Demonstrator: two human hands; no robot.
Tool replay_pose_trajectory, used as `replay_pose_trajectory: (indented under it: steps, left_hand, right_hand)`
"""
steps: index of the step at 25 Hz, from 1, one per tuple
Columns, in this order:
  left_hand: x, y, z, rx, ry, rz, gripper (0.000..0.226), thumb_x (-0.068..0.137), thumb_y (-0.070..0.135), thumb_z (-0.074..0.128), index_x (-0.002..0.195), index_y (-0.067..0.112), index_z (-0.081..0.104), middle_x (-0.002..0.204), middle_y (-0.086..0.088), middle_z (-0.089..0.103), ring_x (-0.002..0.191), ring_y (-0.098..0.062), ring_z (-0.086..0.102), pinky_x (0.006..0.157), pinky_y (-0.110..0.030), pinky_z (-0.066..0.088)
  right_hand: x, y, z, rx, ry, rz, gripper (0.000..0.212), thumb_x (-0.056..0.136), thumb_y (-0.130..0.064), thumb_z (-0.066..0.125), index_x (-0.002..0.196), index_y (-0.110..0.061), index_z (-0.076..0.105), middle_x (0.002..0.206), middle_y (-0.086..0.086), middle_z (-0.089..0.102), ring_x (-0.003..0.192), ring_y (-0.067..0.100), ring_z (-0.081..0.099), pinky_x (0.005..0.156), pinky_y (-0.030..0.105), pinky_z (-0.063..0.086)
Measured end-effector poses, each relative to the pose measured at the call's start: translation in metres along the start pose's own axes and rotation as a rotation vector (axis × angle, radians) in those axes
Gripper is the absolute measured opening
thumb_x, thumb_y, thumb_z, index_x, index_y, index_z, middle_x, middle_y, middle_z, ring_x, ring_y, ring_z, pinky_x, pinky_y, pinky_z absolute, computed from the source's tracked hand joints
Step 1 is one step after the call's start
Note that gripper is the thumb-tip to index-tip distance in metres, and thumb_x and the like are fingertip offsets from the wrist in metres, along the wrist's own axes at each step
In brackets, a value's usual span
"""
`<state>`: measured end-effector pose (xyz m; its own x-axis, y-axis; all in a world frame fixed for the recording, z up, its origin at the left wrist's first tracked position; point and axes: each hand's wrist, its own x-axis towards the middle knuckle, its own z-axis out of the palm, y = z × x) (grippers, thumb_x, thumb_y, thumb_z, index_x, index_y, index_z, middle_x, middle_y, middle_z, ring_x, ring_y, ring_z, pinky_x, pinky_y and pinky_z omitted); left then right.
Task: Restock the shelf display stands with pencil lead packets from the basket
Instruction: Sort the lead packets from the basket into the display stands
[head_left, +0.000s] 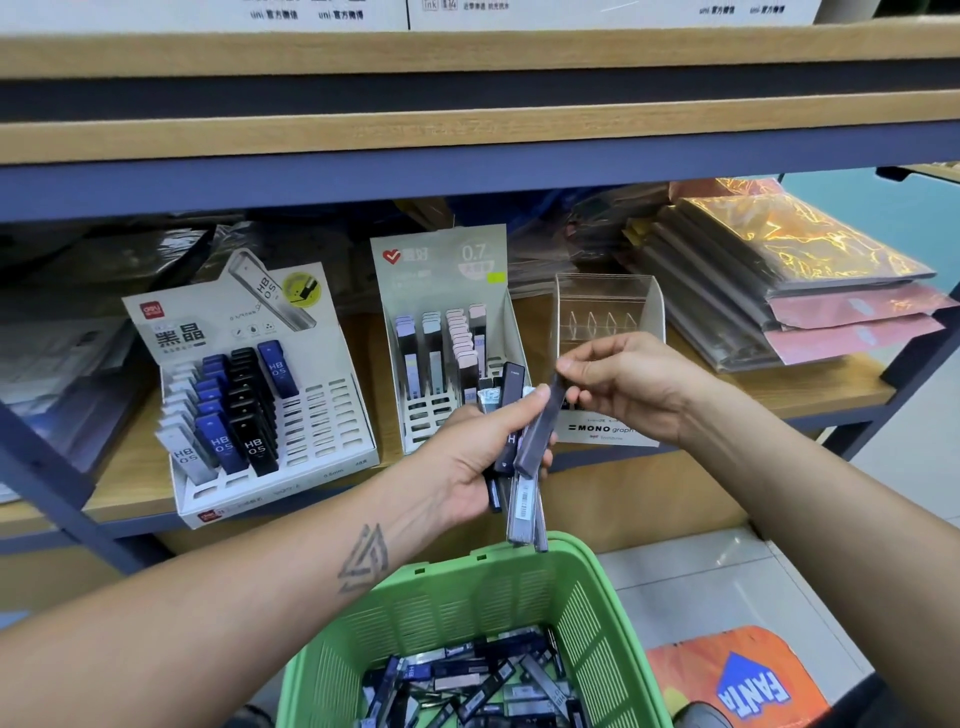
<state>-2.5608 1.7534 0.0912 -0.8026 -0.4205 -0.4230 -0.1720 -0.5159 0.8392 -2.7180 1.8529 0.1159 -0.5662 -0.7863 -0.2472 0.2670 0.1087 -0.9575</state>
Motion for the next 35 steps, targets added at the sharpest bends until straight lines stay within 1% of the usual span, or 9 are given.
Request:
replay_pose_trajectory:
  steps: [5, 8, 11, 16, 20, 24, 26, 31, 35]
  left_hand:
    - [-0.014, 0.002, -0.006, 0.0, 0.053, 0.023, 0.045, 0.077, 0.031, 0.083, 0.105, -0.001, 0.068, 0.074, -0.014, 0.07, 0.057, -0.023, 0.064, 0.063, -0.034, 0.055]
    - [-0.02, 0.003, -0.014, 0.036, 0.099, 0.038, 0.05, 0.077, 0.031, 0.085, 0.114, 0.003, 0.067, 0.08, -0.011, 0.075, 0.062, -0.021, 0.069, 0.061, -0.033, 0.057]
    - [-0.027, 0.006, -0.024, 0.082, 0.138, 0.065, 0.045, 0.075, 0.025, 0.087, 0.111, 0.006, 0.069, 0.087, -0.013, 0.077, 0.068, -0.022, 0.071, 0.065, -0.035, 0.058]
    - [-0.037, 0.024, -0.041, 0.121, 0.195, 0.116, 0.037, 0.08, 0.02, 0.083, 0.107, 0.0, 0.069, 0.075, -0.014, 0.073, 0.057, -0.023, 0.067, 0.056, -0.031, 0.056]
    - [-0.041, 0.048, -0.049, 0.121, 0.214, 0.111, 0.026, 0.083, 0.016, 0.081, 0.095, -0.001, 0.066, 0.065, -0.015, 0.065, 0.048, -0.022, 0.06, 0.048, -0.027, 0.053]
    - [-0.036, 0.073, -0.06, 0.106, 0.229, 0.057, 0.02, 0.086, 0.022, 0.078, 0.085, 0.007, 0.065, 0.062, -0.01, 0.065, 0.046, -0.018, 0.06, 0.045, -0.025, 0.051]
    - [-0.031, 0.078, -0.065, 0.105, 0.235, 0.011, 0.018, 0.089, 0.021, 0.074, 0.083, 0.008, 0.064, 0.062, -0.009, 0.064, 0.044, -0.016, 0.06, 0.044, -0.024, 0.051]
    - [-0.022, 0.081, -0.072, 0.096, 0.244, -0.039, 0.016, 0.092, 0.014, 0.064, 0.078, 0.008, 0.059, 0.062, -0.011, 0.063, 0.045, -0.016, 0.059, 0.042, -0.024, 0.05]
    - [-0.016, 0.089, -0.068, 0.049, 0.196, -0.003, 0.013, 0.093, 0.014, 0.066, 0.083, 0.006, 0.061, 0.064, -0.01, 0.064, 0.048, -0.016, 0.061, 0.047, -0.025, 0.053]
  right_hand:
    - [0.001, -0.005, 0.017, -0.153, -0.056, -0.031, 0.013, 0.084, -0.003, 0.076, 0.094, 0.005, 0.073, 0.075, 0.016, 0.07, 0.061, 0.017, 0.063, 0.059, 0.021, 0.055]
    - [0.003, -0.01, 0.024, -0.208, -0.09, -0.037, 0.018, 0.091, 0.006, 0.061, 0.107, 0.007, 0.071, 0.094, 0.021, 0.075, 0.076, 0.021, 0.069, 0.066, 0.026, 0.052]
    - [0.002, -0.015, 0.027, -0.222, -0.172, -0.062, 0.024, 0.093, 0.01, 0.058, 0.114, 0.004, 0.067, 0.103, 0.023, 0.075, 0.093, 0.027, 0.072, 0.079, 0.032, 0.051]
    - [-0.001, -0.02, 0.034, -0.182, -0.215, -0.154, 0.026, 0.091, 0.015, 0.057, 0.114, 0.006, 0.067, 0.094, 0.021, 0.076, 0.089, 0.023, 0.075, 0.07, 0.022, 0.058]
    - [0.001, -0.024, 0.037, -0.472, -0.097, -0.269, 0.027, 0.089, 0.01, 0.066, 0.109, -0.007, 0.074, 0.091, 0.013, 0.076, 0.084, 0.018, 0.074, 0.071, 0.021, 0.058]
    - [0.014, -0.026, 0.039, -0.832, 0.159, -0.449, 0.021, 0.084, -0.006, 0.079, 0.1, -0.02, 0.075, 0.089, 0.003, 0.074, 0.083, 0.015, 0.072, 0.074, 0.026, 0.058]
    - [0.02, -0.029, 0.04, -0.859, 0.206, -0.48, 0.02, 0.084, -0.011, 0.078, 0.098, -0.025, 0.074, 0.088, -0.002, 0.074, 0.084, 0.014, 0.071, 0.08, 0.033, 0.058]
    - [0.032, -0.045, 0.046, -0.835, 0.203, -0.506, 0.019, 0.087, -0.01, 0.074, 0.089, -0.028, 0.071, 0.09, 0.0, 0.073, 0.082, 0.015, 0.072, 0.078, 0.032, 0.059]
    - [0.044, -0.047, 0.052, -0.908, 0.254, -0.583, 0.016, 0.09, -0.009, 0.071, 0.103, -0.019, 0.075, 0.095, -0.001, 0.071, 0.085, 0.015, 0.069, 0.072, 0.019, 0.051]
